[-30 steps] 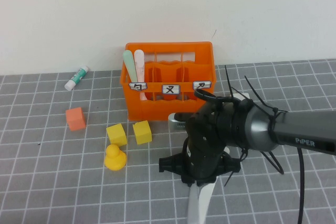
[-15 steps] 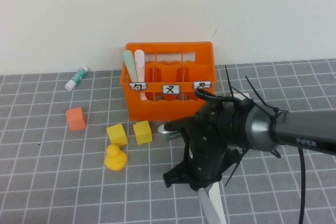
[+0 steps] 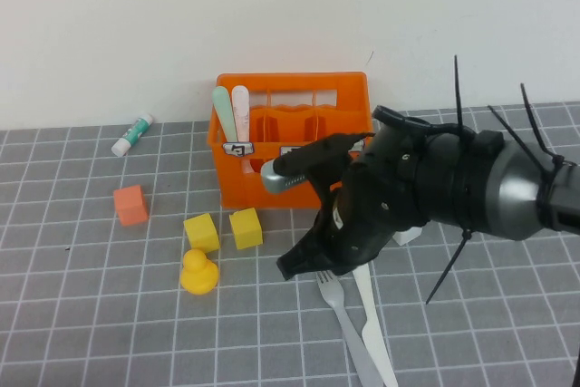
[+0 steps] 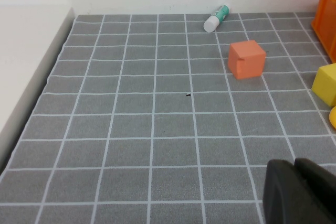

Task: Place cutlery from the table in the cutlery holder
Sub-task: Pick up the fork

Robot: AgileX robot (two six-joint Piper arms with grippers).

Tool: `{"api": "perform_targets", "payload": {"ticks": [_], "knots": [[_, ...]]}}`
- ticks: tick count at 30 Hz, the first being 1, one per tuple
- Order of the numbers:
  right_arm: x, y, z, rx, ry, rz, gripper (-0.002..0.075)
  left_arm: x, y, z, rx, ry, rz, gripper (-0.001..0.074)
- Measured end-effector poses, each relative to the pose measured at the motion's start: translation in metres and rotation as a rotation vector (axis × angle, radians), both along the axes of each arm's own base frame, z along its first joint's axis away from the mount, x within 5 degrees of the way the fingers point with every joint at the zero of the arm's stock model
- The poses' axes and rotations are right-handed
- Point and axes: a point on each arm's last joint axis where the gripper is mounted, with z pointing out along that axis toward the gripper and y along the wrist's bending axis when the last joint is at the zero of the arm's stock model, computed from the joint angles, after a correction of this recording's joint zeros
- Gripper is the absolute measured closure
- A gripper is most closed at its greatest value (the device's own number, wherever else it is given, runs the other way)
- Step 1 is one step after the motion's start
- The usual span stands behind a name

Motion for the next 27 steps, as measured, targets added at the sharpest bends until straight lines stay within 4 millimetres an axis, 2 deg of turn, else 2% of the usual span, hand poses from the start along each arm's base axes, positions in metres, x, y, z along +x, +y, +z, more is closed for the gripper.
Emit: {"api": "perform_targets", "payload": {"ticks": [5,7,11,14,21,27], "knots": [[-0.004,-0.005,-0.003,-0.071,0.035,0.026,0.0695,0.000,0.000,0.000,0.000,0.000,0.000,0.0736],[-0.005,-0.005,-0.004,-0.077,0.050,0.026,0.0636,0.000,0.000,0.000,0.000,0.000,0.000,0.0736],[-0.005,-0.003,-0.013,-0.089,0.080,0.044,0.0460,0.000,0.000,0.000,-0.002,0.000,0.001,0.0736],[-0.008,-0.002,-0.025,-0.104,0.137,0.044,0.0403,0.000,0.000,0.000,-0.002,0.000,0.001,0.0736],[-0.016,0.001,-0.054,-0.180,0.261,0.080,0.0383,0.000,0.000,0.000,-0.002,0.000,0.001,0.0736],[-0.020,0.010,-0.056,-0.161,0.235,0.111,0.0383,0.000,0.000,0.000,-0.002,0.000,0.001,0.0736]]}}
